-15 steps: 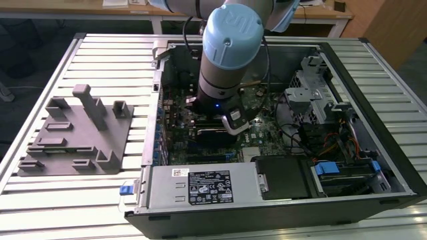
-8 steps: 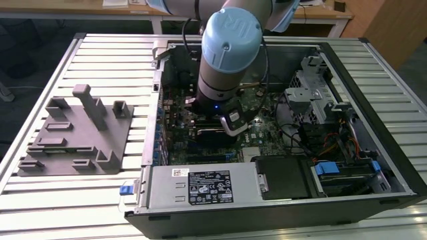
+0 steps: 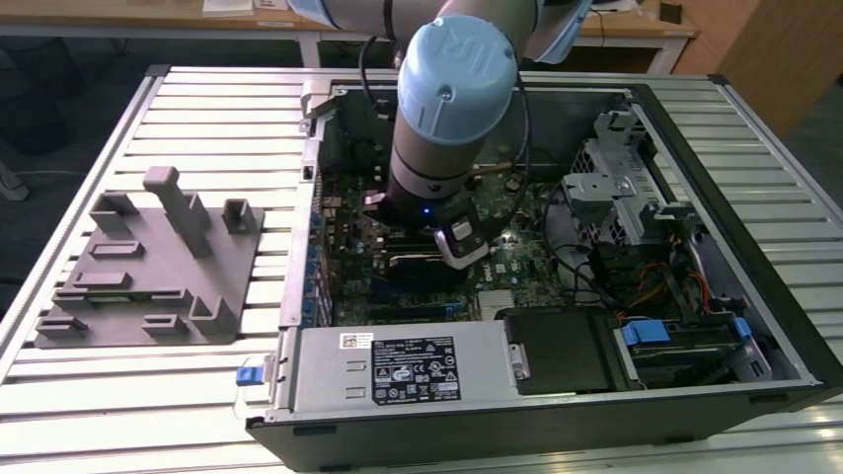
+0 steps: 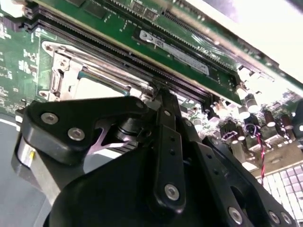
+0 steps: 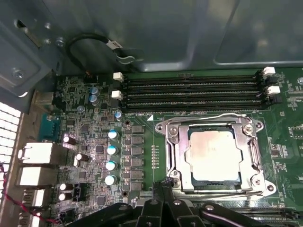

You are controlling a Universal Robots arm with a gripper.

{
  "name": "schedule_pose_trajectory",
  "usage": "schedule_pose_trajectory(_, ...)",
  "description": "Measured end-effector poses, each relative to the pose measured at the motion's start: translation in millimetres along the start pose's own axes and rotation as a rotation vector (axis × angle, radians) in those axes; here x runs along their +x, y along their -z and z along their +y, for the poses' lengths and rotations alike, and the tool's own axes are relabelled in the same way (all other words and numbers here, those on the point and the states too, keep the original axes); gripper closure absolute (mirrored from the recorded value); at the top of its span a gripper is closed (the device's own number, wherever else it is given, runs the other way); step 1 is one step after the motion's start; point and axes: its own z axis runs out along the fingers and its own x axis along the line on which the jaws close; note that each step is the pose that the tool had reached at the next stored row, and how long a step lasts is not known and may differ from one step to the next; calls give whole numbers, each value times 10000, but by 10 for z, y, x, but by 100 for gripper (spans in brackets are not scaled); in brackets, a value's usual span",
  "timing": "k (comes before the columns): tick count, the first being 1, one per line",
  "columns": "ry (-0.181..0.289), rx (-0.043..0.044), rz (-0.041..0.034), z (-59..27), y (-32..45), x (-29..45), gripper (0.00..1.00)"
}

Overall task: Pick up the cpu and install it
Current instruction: 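Install the second cpu locking lever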

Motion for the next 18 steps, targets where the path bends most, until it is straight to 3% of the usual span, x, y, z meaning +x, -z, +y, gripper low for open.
schedule_pose_trajectory(6, -1, 8, 1, 15, 47, 4, 89)
schedule_pose_trajectory(12, -15, 62, -16, 59, 170, 12, 89)
schedule_pose_trajectory(15, -71, 201, -45, 72, 206, 12, 89)
schedule_pose_trajectory(16, -101, 279, -59, 75, 214, 12, 89)
schedule_pose_trajectory(18, -201, 520, -106, 78, 220, 10, 89)
